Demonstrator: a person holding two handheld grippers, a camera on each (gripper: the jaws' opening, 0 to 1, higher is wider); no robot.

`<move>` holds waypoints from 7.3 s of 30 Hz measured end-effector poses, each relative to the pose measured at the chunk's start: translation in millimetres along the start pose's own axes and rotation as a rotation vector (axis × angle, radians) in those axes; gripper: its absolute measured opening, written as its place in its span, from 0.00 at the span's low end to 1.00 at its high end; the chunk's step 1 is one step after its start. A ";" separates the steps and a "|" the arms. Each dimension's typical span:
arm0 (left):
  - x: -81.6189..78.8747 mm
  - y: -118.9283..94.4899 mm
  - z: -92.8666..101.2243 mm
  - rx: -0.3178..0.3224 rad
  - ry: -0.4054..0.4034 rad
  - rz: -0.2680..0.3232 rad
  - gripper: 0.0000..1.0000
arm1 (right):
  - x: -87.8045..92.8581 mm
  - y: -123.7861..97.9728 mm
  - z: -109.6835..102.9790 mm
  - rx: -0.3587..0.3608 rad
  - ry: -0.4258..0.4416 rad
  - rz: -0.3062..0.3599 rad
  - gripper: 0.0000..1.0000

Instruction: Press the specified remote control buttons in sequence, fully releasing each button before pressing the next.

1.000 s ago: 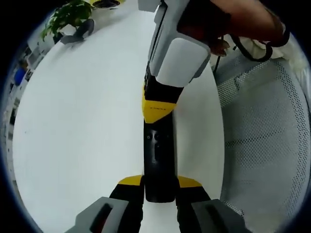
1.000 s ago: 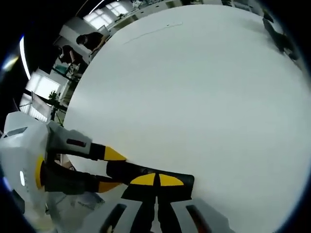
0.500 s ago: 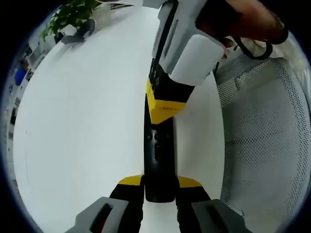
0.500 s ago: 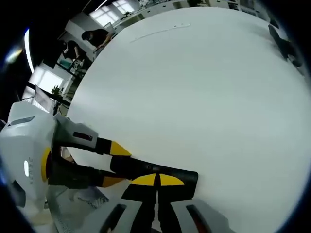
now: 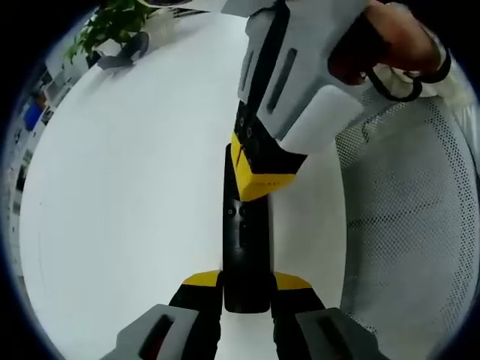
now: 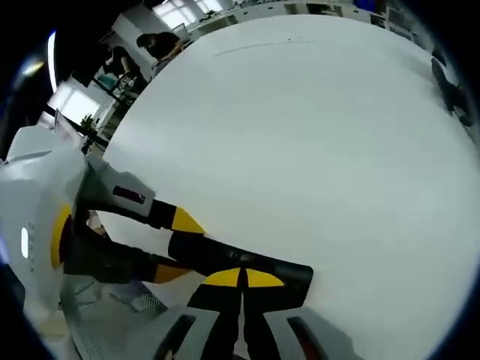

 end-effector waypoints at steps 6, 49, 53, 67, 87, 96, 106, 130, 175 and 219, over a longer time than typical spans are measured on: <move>-0.4 0.0 0.0 0.002 -0.002 0.005 0.23 | -0.4 0.9 -0.3 0.033 -0.013 -0.012 0.00; -0.4 1.0 1.0 0.000 -0.011 0.019 0.23 | 16.6 -2.9 2.2 0.002 0.007 -0.100 0.00; 0.0 2.3 1.4 -0.019 0.018 -0.004 0.23 | 17.8 -2.0 2.8 -0.011 0.042 -0.091 0.00; 1.6 1.5 1.3 -0.054 0.010 -0.007 0.23 | 17.3 -2.7 3.4 -0.078 0.111 -0.077 0.00; 1.4 1.0 0.7 -0.055 0.012 0.033 0.23 | 3.4 -3.2 6.3 -0.062 0.106 -0.013 0.00; 1.0 1.0 1.0 -0.063 0.007 0.076 0.23 | 2.5 -2.2 7.0 -0.037 0.082 -0.015 0.00; 0.9 0.7 1.2 -0.057 0.005 0.115 0.23 | 0.1 -0.6 8.0 -0.032 0.088 -0.013 0.00; 0.8 -1.0 0.8 -0.064 -0.021 0.140 0.23 | -17.0 5.0 -9.9 -0.091 0.053 0.063 0.00; -1.4 -0.2 -1.3 -0.093 -0.083 0.170 0.22 | -18.5 -3.5 -12.7 -0.061 0.030 0.039 0.00; -3.4 0.6 -1.9 -0.087 -0.080 0.133 0.23 | -4.8 5.1 -12.4 -0.012 -0.025 0.023 0.00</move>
Point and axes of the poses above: the point that each gripper's makers call its tool centre point, and the gripper's own axes: y roughly forward along the fingers, z roughly to its right, x roughly out of its underside, the point moved 1 cm from there along -y, roughly backward along the fingers, and after that the axes turned 4 degrees about x, right-handed, at the moved point
